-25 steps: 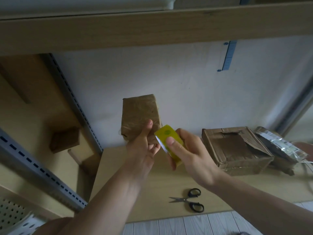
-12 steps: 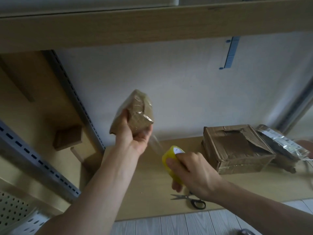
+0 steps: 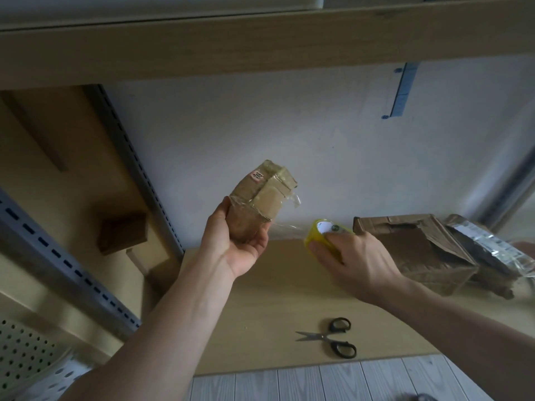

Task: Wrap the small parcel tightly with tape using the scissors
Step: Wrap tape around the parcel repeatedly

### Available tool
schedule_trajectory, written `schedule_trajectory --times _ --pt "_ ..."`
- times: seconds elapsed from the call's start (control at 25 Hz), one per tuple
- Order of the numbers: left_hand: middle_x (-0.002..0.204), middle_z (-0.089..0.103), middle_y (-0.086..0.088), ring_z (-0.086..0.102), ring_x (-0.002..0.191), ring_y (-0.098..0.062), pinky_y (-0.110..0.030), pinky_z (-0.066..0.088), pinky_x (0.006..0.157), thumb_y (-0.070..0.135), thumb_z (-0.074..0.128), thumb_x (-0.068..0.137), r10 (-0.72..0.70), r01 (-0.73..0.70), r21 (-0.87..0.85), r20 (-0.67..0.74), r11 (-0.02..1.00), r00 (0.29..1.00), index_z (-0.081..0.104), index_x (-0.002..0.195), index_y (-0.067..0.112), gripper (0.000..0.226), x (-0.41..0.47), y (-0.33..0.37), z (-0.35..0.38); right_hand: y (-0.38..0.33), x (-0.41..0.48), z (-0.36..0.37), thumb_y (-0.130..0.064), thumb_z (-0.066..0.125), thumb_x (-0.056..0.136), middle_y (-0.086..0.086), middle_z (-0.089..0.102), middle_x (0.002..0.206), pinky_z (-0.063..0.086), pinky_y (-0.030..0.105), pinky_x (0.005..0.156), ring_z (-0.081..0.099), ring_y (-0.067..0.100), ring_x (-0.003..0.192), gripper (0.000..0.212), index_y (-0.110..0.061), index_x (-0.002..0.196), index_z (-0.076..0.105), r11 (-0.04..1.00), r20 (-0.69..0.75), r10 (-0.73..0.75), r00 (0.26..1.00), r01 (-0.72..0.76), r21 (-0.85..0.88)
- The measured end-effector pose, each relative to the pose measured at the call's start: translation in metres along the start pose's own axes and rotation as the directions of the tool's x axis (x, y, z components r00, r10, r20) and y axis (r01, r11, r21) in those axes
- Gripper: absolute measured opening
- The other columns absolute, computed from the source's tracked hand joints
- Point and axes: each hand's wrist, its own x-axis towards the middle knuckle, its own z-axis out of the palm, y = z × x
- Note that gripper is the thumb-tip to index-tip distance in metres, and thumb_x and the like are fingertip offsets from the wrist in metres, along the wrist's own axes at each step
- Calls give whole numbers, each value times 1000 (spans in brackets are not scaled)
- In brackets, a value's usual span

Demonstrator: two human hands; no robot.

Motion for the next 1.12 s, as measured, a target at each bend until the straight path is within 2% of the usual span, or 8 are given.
schedule_trajectory --times 0.16,0.28,0.4,0.56,0.64,0.72,0.84,1.12 --pt "116 71 -16 67 66 -23 -23 38 57 45 51 94 -23 22 27 54 999 998 67 119 8 47 -4 -5 1 9 7 -7 -58 39 92 -7 27 47 22 26 43 33 18 44 50 -20 61 37 993 -19 -115 993 114 -27" --pt "87 72 -15 66 61 -21 -22 38 54 41 50 93 -60 58 21 120 998 991 67 105 7 40 -6 -7 0 25 16 -20 -54 47 92 -12 31 53 38 30 47 41 20 51 39 -33 64 30 963 10 -270 963 270 -17" --pt "81 66 -13 58 60 -20 -20 40 47 36 53 88 -128 115 78 197 990 972 64 104 7 34 -9 -11 -2 40 26 -35 -51 48 94 -2 45 63 49 40 56 53 29 64 35 -30 70 36 928 50 -369 928 371 -32" --pt "81 56 -10 47 65 -16 -22 41 43 32 53 83 -115 105 55 249 993 962 55 111 12 34 -6 -4 -8 63 38 -50 -66 28 93 5 66 112 48 36 76 65 29 72 57 -22 82 62 902 27 -253 967 246 -356" --pt "83 56 -9 48 67 -15 -22 42 43 33 55 80 -109 99 54 241 994 964 53 114 12 41 -5 5 -15 80 38 -63 -75 18 93 3 68 87 40 34 80 58 24 60 75 -20 93 69 907 14 -91 996 88 -412" --pt "85 56 -9 52 66 -15 -21 44 43 35 58 77 -140 124 78 236 989 962 55 112 9 43 -7 8 -22 85 39 -70 -71 31 93 5 67 70 37 31 73 61 26 63 69 -13 95 68 958 65 -25 998 42 -283" --pt "80 53 -7 54 59 -16 -21 45 43 37 56 80 -241 216 121 264 969 934 56 101 6 37 -7 -1 -22 83 45 -64 -45 57 97 8 75 89 34 29 70 68 36 89 36 -11 109 64 976 47 -60 997 69 -206" --pt "79 54 -8 59 57 -18 -24 51 46 42 54 83 -319 289 145 281 946 905 57 103 4 43 -9 -5 -26 91 51 -67 -66 36 93 11 73 91 36 33 74 65 36 75 62 -11 105 63 941 -51 -167 985 144 -307"
